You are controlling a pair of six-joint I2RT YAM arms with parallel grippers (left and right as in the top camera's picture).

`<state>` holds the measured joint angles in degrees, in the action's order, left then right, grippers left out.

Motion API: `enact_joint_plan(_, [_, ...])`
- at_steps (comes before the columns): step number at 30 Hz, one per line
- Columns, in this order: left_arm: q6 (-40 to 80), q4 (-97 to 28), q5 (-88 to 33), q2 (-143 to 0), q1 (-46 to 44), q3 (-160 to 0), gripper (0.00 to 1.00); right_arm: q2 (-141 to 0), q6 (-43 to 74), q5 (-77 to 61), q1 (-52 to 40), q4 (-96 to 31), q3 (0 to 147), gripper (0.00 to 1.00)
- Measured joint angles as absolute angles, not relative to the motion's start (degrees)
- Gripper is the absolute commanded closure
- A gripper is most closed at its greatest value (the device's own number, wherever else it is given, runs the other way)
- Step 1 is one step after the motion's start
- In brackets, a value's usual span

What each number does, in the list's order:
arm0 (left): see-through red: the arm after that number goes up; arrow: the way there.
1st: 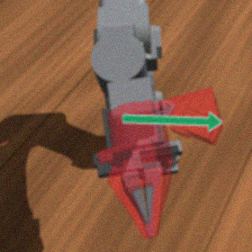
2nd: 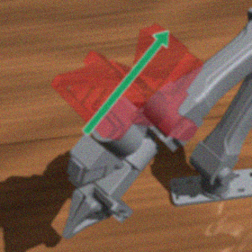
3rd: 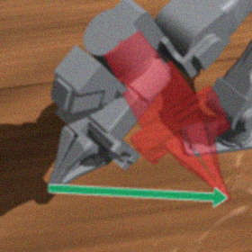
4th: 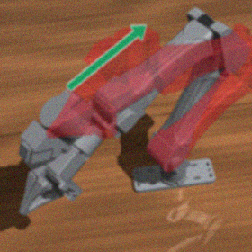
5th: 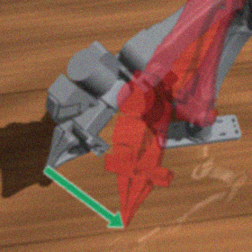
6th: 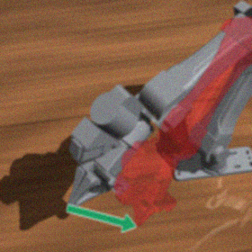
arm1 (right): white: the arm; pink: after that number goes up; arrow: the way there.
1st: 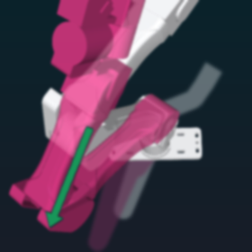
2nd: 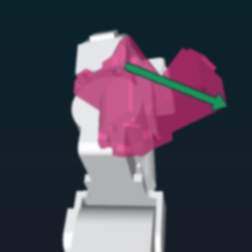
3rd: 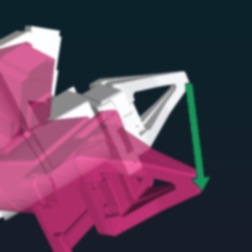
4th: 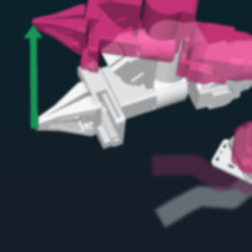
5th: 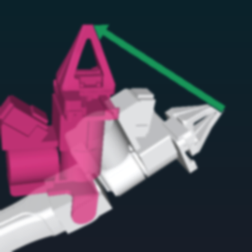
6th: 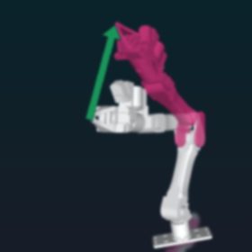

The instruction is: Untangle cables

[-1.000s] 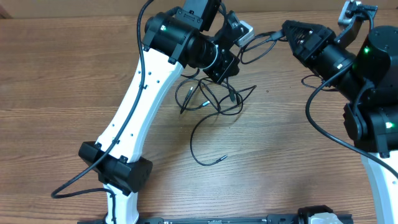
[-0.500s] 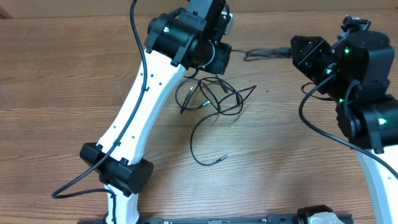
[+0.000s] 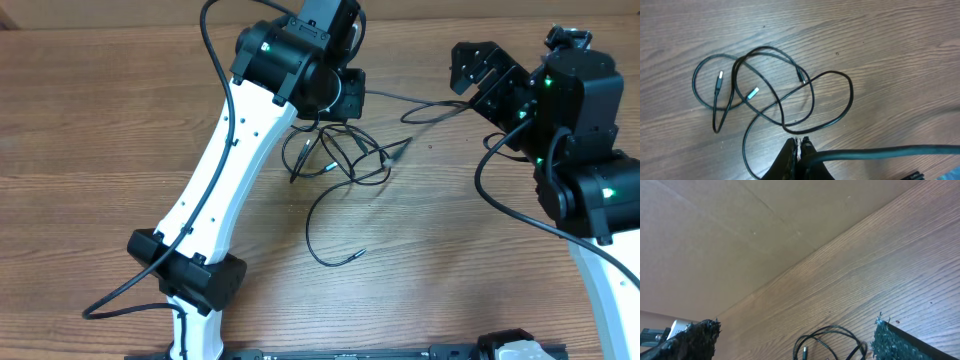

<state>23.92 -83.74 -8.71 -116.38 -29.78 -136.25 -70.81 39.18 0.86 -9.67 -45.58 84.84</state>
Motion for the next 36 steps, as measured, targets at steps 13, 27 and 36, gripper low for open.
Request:
enact_joint_plan(13, [27.64,-89.93,7.14,-116.38,-29.23,-136.29,0.96,-70.83,39.03,9.04,-9.87,-44.95,84.84,0.00])
enact_joint_plan(27, [29.71,-92.38,0.56,-116.38,-20.51,-136.53,0.96,-71.02,41.63,0.73,-9.17,-43.79,84.84,0.00])
enact_joint_plan(36, [28.64,-91.59,-6.85,-116.38,-16.49,-136.55,0.96,-71.16,41.23,-21.32,-1.30,-40.73,84.84,0.00])
